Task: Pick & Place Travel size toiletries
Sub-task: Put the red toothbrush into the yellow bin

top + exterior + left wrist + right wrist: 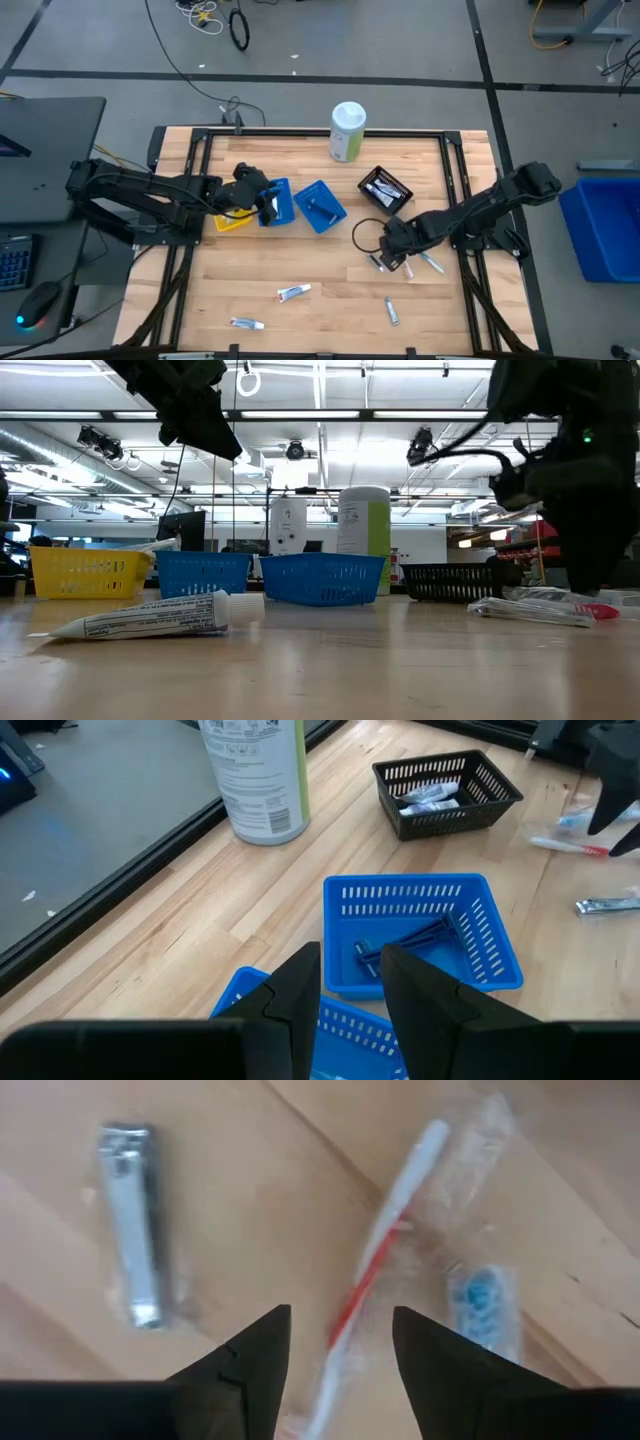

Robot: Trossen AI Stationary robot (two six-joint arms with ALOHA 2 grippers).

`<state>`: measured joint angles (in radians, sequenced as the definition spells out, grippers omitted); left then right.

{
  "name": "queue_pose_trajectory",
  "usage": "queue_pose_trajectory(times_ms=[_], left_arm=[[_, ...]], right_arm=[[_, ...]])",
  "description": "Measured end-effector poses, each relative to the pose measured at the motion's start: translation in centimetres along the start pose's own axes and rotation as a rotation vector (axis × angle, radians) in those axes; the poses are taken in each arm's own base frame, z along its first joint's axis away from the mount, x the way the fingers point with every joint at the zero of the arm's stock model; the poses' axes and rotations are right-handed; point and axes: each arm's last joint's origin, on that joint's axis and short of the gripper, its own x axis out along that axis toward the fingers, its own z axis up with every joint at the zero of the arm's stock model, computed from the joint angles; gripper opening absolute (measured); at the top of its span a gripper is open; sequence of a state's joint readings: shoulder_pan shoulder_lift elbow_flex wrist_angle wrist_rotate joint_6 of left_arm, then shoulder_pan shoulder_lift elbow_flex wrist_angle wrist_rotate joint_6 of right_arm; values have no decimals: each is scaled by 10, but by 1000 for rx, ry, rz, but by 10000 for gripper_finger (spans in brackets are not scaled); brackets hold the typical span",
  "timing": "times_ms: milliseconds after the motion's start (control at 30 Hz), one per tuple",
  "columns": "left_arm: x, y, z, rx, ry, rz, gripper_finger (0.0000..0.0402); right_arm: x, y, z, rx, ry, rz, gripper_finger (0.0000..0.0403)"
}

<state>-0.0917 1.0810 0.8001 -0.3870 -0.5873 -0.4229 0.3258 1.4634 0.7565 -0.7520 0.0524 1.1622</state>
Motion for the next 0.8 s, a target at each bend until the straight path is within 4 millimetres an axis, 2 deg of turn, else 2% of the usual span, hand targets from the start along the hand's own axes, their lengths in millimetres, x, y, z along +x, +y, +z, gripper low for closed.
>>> queue_pose_trajectory(times_ms=[233, 333, 467, 600, 700, 800], left_arm=[[0, 0, 1, -16, -6, -3, 116], [0, 0, 1, -18, -9, -4, 116], [0, -1, 2, -13, -15, -7, 116], [0, -1, 2, -10, -14, -7, 116], [0, -1, 2, -10, -14, -7, 116], [0, -1, 2, -13, -18, -8, 116]], right_arm=[[14, -6, -3, 1, -20, -9, 188], [24, -9, -5, -9, -33, 11, 169], [27, -12, -6, -29, -49, -12, 127], [25, -13, -5, -26, -68, -23, 71], [18, -5, -2, -34, -80, 32, 39], [-4, 12, 6, -62, -134, 165, 28]])
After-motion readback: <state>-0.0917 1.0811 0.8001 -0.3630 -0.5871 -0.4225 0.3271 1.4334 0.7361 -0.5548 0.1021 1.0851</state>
